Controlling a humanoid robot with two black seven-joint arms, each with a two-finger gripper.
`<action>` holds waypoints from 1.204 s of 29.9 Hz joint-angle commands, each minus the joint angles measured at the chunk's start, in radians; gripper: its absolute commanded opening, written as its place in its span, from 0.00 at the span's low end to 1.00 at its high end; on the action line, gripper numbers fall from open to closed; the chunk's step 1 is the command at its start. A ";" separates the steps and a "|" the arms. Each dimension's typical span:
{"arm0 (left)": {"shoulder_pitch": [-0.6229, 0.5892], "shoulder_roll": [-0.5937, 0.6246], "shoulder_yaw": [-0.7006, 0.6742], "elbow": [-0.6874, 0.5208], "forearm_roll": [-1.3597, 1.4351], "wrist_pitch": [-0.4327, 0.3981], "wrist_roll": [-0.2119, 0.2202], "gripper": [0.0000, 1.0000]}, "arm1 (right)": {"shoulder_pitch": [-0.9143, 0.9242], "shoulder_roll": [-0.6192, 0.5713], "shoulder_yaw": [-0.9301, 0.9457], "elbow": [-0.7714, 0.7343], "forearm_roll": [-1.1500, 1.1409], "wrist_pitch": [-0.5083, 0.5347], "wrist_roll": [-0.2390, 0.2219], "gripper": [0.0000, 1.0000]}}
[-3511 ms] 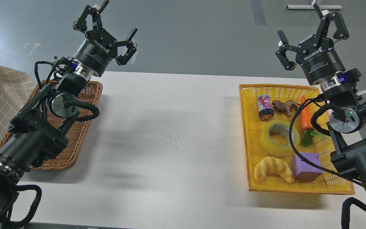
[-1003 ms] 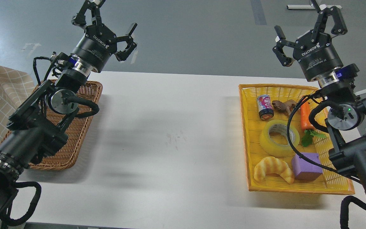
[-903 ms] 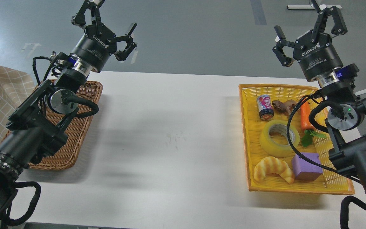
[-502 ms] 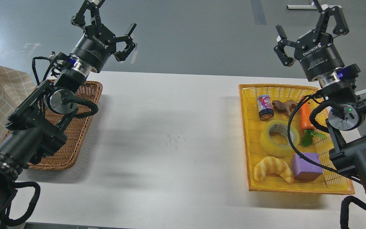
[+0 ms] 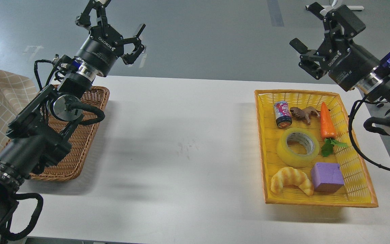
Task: Place and transfer tape with both arms
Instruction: 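Reach the right gripper down into the yellow tray toward the tape roll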
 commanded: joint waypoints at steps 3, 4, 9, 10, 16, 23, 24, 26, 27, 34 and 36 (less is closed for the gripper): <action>-0.009 -0.003 0.000 0.000 0.000 0.000 0.000 0.98 | 0.044 -0.218 -0.185 0.038 -0.068 0.000 0.001 1.00; -0.009 -0.003 0.000 0.000 0.000 0.000 0.000 0.98 | 0.044 -0.219 -0.185 0.038 -0.069 0.000 0.001 1.00; -0.012 -0.002 0.000 -0.004 0.000 0.000 0.000 0.98 | 0.107 -0.362 -0.341 0.115 -0.215 0.000 0.000 1.00; -0.012 -0.002 0.000 -0.004 0.000 0.000 0.000 0.98 | 0.107 -0.363 -0.341 0.115 -0.216 0.000 0.000 1.00; -0.029 0.002 -0.008 -0.011 -0.001 0.000 0.000 0.98 | 0.110 -0.441 -0.398 0.158 -0.409 0.000 -0.003 1.00; -0.034 0.006 -0.013 -0.014 0.000 0.000 -0.002 0.98 | 0.098 -0.453 -0.403 0.178 -0.501 0.000 -0.055 1.00; -0.032 0.008 -0.013 -0.014 0.000 0.000 0.000 0.98 | 0.096 -0.453 -0.403 0.178 -0.528 0.000 -0.060 1.00; -0.032 0.008 -0.014 -0.014 0.000 0.000 0.000 0.98 | 0.101 -0.449 -0.429 0.176 -0.649 0.000 -0.069 1.00; -0.032 0.009 -0.014 -0.014 0.000 0.000 0.000 0.98 | 0.104 -0.446 -0.438 0.176 -0.680 0.000 -0.071 1.00; -0.034 0.028 -0.019 -0.021 -0.001 0.000 -0.002 0.98 | 0.098 -0.407 -0.490 0.164 -0.805 0.000 -0.071 1.00; -0.031 0.026 -0.022 -0.024 0.000 0.000 -0.002 0.98 | 0.098 -0.400 -0.502 0.158 -0.808 0.000 -0.071 1.00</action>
